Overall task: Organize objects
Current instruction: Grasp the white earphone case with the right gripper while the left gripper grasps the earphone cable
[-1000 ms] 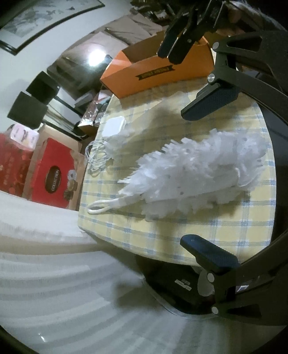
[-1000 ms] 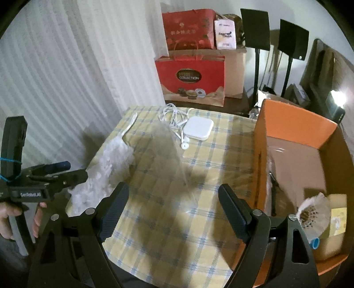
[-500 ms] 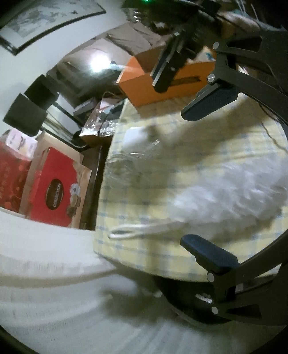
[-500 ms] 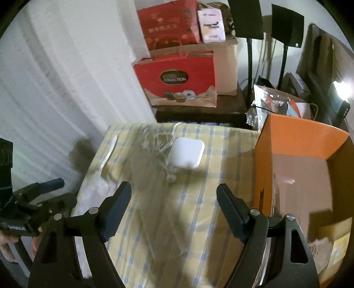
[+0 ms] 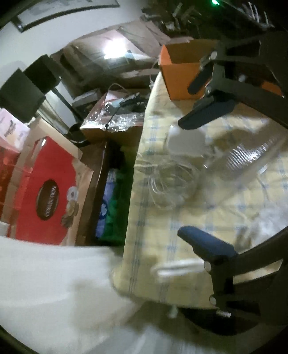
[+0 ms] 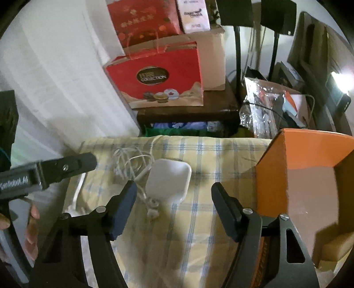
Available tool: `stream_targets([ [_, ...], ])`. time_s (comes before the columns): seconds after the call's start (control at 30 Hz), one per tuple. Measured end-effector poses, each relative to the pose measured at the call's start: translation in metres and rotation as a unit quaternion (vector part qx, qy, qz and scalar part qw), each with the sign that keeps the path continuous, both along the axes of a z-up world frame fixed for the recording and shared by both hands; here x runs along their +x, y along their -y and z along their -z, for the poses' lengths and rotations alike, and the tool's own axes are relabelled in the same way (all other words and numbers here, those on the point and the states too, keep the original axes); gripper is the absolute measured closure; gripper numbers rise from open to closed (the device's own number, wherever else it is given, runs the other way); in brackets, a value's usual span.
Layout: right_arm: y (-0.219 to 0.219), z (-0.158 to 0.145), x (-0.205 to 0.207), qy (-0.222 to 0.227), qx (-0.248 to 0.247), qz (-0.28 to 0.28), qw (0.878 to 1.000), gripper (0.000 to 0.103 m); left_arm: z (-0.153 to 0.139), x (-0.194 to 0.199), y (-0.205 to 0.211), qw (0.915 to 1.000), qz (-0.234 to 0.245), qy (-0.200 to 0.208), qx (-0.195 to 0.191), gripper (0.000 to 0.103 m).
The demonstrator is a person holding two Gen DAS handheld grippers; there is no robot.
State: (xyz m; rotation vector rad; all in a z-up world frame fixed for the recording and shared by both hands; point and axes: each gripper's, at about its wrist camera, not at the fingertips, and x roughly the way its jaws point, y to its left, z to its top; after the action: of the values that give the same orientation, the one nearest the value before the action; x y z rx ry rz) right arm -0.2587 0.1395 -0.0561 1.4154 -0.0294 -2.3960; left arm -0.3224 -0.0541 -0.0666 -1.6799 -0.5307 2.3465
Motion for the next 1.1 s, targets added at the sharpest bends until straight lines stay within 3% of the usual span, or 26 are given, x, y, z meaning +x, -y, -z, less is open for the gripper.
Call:
stream_targets([
  [0.27,0.0,0.022,-0.018,0.02,0.001,0.022,1.0,0.037,0.037,-0.026,-0.026,0.9991,0.002,0.04,0.012,0.037],
  [0.4,-0.001,0.028,-0.018,0.025,-0.003,0.021,0.999,0.037,0.047,-0.031,-0.035,0.9988,0.005,0.048,-0.011,0.061],
  [0.53,-0.003,0.031,-0.017,0.029,-0.006,0.019,0.999,0.038,0.05,-0.029,-0.032,0.9988,0.005,0.042,-0.023,0.078],
  [0.63,-0.002,0.033,-0.017,0.031,-0.01,0.017,0.999,0.037,0.047,-0.026,-0.026,0.9992,0.002,0.03,-0.027,0.098],
  [0.87,0.002,0.035,-0.018,0.048,-0.043,0.012,0.998,0.037,0.026,-0.011,-0.007,0.9999,-0.006,-0.004,-0.015,0.1],
  [1.1,0.021,0.039,-0.018,0.045,-0.021,0.007,0.999,0.029,-0.002,0.013,0.011,0.9988,-0.018,-0.042,0.017,0.1],
])
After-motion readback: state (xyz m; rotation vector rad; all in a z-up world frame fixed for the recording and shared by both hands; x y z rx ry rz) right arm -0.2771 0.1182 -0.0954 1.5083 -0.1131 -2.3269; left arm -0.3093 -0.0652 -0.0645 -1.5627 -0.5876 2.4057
